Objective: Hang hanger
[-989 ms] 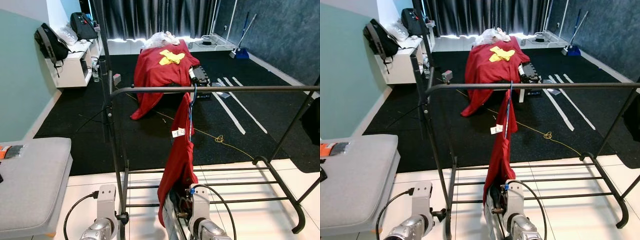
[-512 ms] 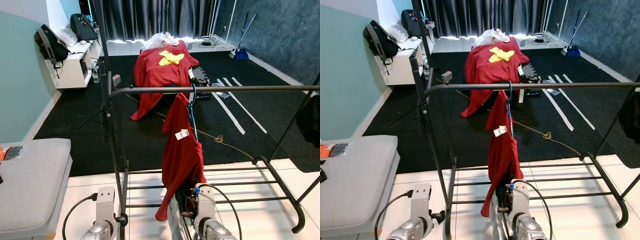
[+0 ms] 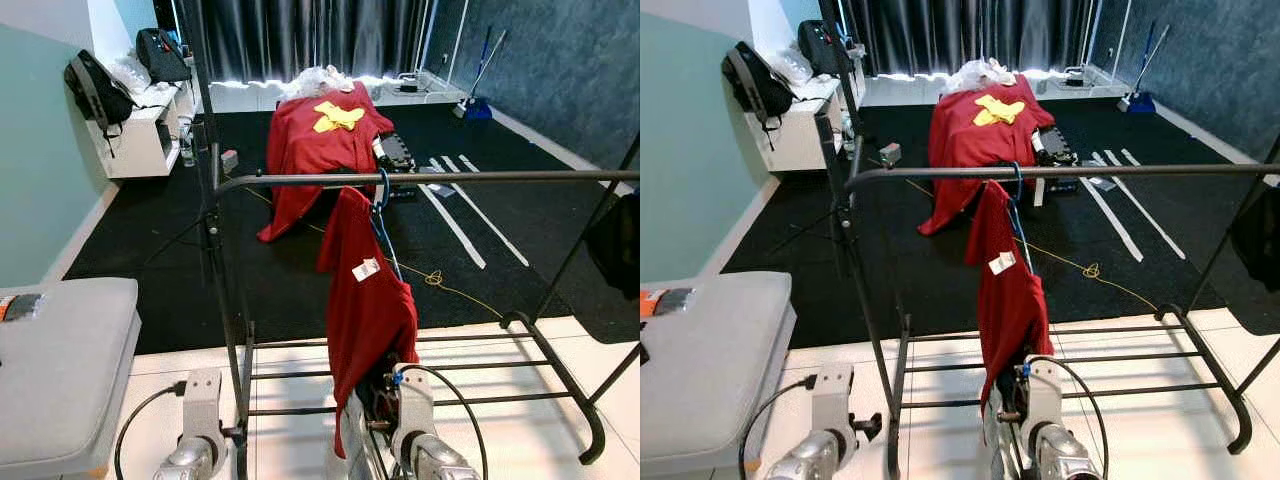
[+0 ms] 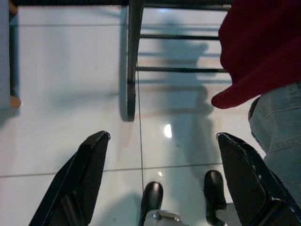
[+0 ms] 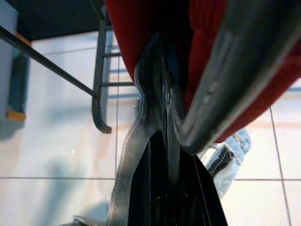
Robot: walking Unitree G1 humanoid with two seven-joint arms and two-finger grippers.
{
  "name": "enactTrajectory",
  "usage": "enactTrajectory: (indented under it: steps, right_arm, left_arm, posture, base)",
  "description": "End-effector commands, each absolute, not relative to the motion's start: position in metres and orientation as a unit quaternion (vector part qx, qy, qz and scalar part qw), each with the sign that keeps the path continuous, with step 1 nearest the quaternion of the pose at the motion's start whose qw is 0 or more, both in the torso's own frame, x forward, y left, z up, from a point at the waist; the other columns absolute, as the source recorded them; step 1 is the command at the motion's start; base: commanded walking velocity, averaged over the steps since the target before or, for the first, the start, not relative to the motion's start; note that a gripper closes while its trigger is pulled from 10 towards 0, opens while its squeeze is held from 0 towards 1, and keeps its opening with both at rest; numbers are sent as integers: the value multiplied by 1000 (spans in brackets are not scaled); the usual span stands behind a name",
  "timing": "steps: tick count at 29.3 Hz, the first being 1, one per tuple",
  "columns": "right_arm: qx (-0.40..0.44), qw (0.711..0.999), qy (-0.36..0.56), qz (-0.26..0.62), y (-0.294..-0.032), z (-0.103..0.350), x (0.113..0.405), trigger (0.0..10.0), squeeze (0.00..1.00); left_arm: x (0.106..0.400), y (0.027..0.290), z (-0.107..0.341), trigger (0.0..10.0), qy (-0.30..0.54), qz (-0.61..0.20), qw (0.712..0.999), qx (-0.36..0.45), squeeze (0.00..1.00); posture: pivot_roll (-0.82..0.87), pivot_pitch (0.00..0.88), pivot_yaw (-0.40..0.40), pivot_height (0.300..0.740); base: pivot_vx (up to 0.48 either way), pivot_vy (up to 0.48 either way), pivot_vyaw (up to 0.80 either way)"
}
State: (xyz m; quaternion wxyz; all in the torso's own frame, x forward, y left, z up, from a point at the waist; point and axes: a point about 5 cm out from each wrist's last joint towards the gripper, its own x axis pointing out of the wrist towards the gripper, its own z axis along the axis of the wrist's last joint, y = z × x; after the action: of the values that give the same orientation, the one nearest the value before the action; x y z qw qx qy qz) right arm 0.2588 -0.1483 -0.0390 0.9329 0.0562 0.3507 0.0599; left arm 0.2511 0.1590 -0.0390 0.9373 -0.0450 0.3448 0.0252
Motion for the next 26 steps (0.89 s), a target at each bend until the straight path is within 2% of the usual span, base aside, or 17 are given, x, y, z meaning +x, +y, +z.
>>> enactTrajectory:
  steps: [1,4,7,11,26]
  right_arm:
    - [62,937,339,61,-142,-35,264,10000,0]
    - [83,934,346,27,-148,-37,261,10000,0]
    - [84,933,349,27,-148,-38,260,10000,0]
    - [73,928,357,73,-136,-39,259,10000,0]
    - [59,920,377,91,-133,-42,255,10000,0]
  left_arm:
    - [243,161,-44,10000,352,51,932,-66,0]
    - [240,162,-46,10000,354,49,932,-62,0]
    - [240,160,-46,10000,356,43,932,-58,0]
    - [239,155,-47,10000,365,24,930,-45,0]
    - [235,154,-49,10000,372,25,927,-42,0]
  posture:
    - [60,0,-38,740]
    - [53,0,-37,740]
    - [54,0,-37,740]
    - [55,0,-31,740]
    - [63,0,-24,740]
  base:
    - [0,0,0]
    - [0,0,0]
    - [0,0,0]
    - [0,0,0]
    - [0,0,0]
